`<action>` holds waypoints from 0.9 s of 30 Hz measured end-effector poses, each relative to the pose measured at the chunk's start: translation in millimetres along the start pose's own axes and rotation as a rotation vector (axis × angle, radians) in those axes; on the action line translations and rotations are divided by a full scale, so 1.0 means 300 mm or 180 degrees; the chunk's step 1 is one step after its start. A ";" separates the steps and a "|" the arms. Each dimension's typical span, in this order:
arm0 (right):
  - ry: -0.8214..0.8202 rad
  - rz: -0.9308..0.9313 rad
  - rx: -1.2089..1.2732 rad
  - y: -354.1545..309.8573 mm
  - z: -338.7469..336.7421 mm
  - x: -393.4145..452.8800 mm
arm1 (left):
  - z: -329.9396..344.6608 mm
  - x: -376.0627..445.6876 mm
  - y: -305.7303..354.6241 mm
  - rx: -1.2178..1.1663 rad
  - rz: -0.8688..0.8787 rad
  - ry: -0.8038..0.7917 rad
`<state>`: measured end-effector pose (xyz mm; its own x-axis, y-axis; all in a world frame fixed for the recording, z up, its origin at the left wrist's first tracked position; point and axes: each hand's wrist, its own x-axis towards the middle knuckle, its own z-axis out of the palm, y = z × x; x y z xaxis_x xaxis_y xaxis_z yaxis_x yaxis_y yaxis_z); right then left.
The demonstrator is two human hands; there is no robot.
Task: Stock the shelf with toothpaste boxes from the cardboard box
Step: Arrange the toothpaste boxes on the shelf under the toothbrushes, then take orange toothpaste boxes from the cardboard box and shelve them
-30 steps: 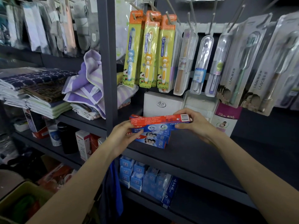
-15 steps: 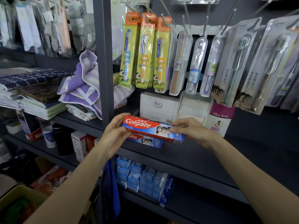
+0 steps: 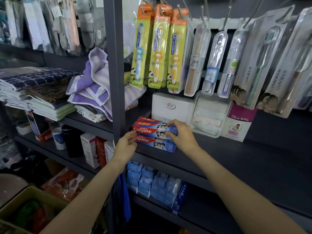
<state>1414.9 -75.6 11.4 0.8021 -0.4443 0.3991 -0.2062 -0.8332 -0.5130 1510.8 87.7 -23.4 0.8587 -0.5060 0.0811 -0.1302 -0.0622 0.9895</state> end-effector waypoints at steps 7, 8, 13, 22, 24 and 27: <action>-0.0023 -0.0219 -0.1164 0.032 0.057 0.005 | 0.042 -0.014 0.009 0.0197 -0.0035 -0.0234; -0.0005 -0.0160 -0.1093 0.034 0.060 0.005 | 0.048 -0.016 0.007 0.0232 -0.0037 -0.0244; 0.0713 0.0111 -0.0221 0.045 0.011 -0.031 | 0.077 -0.050 -0.005 0.0402 0.0154 -0.0129; 0.0461 0.0555 -0.0303 0.183 -0.158 -0.533 | 0.447 -0.368 -0.159 0.0560 0.0262 -0.1745; -0.0088 0.0812 -0.0470 0.250 -0.188 -0.716 | 0.566 -0.473 -0.227 0.0745 0.0122 -0.2221; -0.0821 0.1493 -0.0556 0.372 -0.236 -0.973 | 0.713 -0.639 -0.311 0.1268 -0.0204 -0.3215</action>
<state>1118.0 -62.3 -108.6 0.7087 -0.7037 -0.0516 -0.6460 -0.6177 -0.4485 1252.3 6.5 -156.7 0.0894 -0.9543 -0.2851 -0.4073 -0.2963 0.8639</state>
